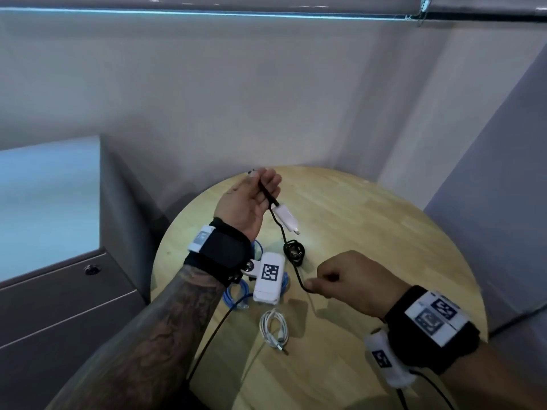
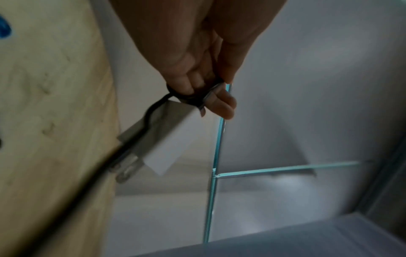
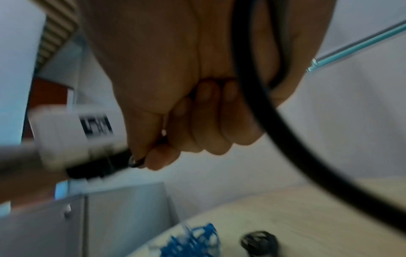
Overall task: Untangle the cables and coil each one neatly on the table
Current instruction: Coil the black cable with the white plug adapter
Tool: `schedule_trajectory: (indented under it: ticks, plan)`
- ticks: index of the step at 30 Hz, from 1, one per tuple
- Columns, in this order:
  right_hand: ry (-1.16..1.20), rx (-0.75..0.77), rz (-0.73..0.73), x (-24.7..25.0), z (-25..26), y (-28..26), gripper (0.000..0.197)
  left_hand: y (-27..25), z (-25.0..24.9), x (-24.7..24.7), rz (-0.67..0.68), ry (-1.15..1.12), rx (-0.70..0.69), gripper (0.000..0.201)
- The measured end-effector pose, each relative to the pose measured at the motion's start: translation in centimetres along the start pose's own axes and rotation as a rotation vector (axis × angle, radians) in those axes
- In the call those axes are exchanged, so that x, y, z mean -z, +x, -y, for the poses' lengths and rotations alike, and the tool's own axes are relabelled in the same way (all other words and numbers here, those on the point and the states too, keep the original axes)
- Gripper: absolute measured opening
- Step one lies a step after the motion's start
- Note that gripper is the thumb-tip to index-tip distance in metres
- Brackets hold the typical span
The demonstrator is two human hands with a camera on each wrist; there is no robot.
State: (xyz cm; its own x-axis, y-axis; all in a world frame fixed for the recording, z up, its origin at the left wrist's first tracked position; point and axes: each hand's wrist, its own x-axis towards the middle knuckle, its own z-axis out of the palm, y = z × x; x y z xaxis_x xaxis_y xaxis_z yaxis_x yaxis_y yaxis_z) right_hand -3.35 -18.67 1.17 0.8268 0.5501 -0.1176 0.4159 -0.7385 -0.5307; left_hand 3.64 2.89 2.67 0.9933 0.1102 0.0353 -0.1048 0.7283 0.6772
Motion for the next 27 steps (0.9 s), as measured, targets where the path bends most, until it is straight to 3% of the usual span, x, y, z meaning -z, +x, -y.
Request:
schedule_trajectory:
  ticks: [3,7,12,15,17,20,23,25,27]
  plan:
    - [0.259,0.108,-0.123,2.4,2.1,-1.4,0.044,0.0,1.4,0.8,-0.040,0.188,-0.077,0.017]
    - [0.493,0.164,-0.493,5.4,2.9,-2.2,0.022,-1.6,2.9,0.5,0.088,0.597,-0.068,0.016]
    - [0.370,0.103,-0.861,7.5,0.6,-0.7,0.014,-4.8,4.5,-1.6,0.452,0.879,0.086,0.029]
    - [0.263,0.013,-0.920,7.0,-1.8,0.4,0.013,-5.7,4.5,-2.3,0.469,0.818,0.186,0.030]
    - [0.178,-0.081,-0.869,5.9,-3.4,1.1,0.014,-5.8,3.6,-2.7,0.438,0.591,0.300,0.031]
    - [0.099,-0.115,-0.606,3.1,-4.0,1.8,0.019,-5.4,2.1,-3.3,0.390,0.181,0.395,0.024]
    - [0.102,-0.018,-0.310,0.4,-2.4,1.9,0.023,-4.4,1.8,-2.8,0.263,-0.059,0.348,0.021]
    - [0.136,-0.009,-0.170,-0.2,-1.1,1.4,0.029,-3.7,2.1,-1.9,0.143,-0.094,0.288,0.020]
    - [0.160,-0.011,-0.092,-0.3,-0.2,1.0,0.019,-3.4,2.6,-1.3,0.073,-0.062,0.200,0.018]
